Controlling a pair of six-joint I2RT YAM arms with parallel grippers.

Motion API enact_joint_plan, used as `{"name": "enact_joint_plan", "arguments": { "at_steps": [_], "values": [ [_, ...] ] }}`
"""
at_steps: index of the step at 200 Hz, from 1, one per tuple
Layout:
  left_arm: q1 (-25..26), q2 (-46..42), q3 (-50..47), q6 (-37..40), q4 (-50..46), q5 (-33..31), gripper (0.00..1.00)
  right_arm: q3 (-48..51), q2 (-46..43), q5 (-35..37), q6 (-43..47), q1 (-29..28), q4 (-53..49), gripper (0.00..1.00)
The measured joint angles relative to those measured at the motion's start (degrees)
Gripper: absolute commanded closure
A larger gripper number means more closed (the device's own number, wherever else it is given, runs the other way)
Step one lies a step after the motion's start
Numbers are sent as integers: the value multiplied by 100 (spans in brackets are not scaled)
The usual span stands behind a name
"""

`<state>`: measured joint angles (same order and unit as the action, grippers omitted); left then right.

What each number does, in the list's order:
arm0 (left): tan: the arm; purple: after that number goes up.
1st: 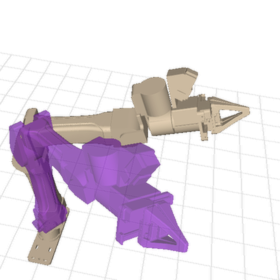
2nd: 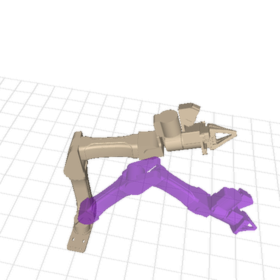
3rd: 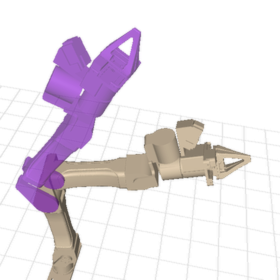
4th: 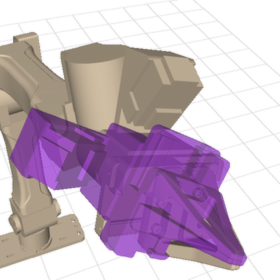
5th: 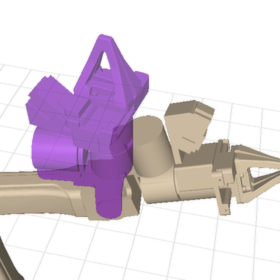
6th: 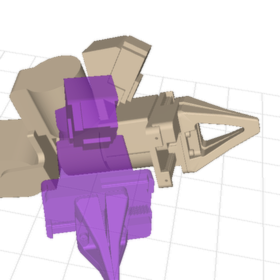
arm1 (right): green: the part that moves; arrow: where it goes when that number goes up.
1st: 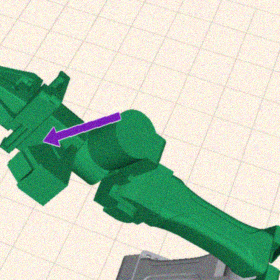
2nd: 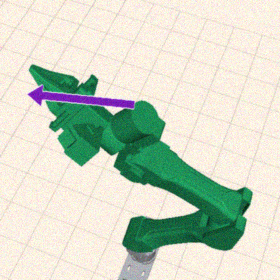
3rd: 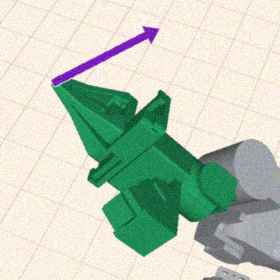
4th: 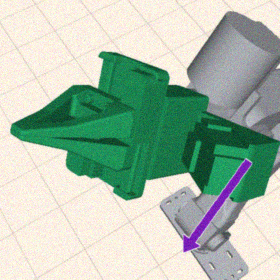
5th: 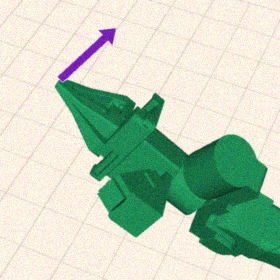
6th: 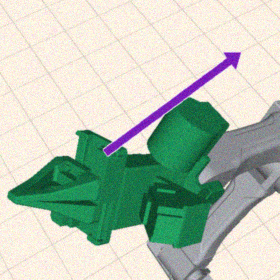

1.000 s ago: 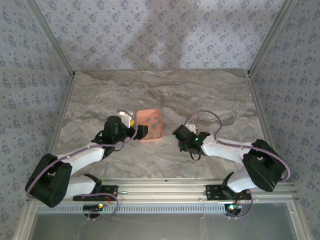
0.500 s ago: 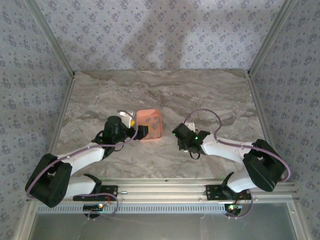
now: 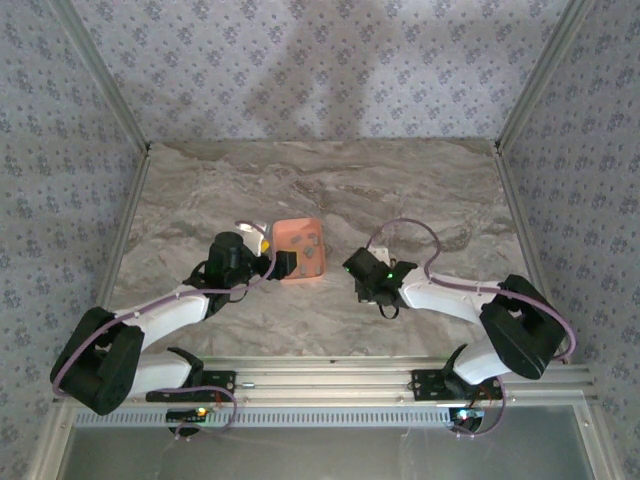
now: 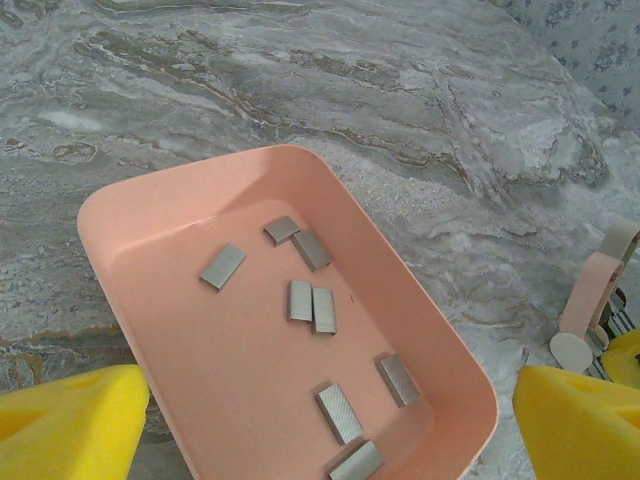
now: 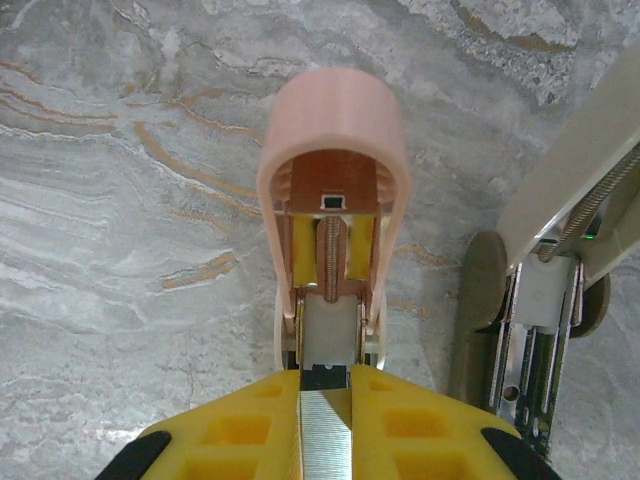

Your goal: Load the staples into the stapler

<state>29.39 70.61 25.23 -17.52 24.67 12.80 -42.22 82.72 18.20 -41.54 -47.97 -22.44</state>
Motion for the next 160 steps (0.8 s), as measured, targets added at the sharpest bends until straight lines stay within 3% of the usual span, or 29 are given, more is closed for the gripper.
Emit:
{"name": "enact_joint_plan", "arguments": {
  "at_steps": [160],
  "values": [
    [0, 0, -2, 17, 0, -17, 6, -76, 103, 50, 46, 0, -22, 84]
  ]
}}
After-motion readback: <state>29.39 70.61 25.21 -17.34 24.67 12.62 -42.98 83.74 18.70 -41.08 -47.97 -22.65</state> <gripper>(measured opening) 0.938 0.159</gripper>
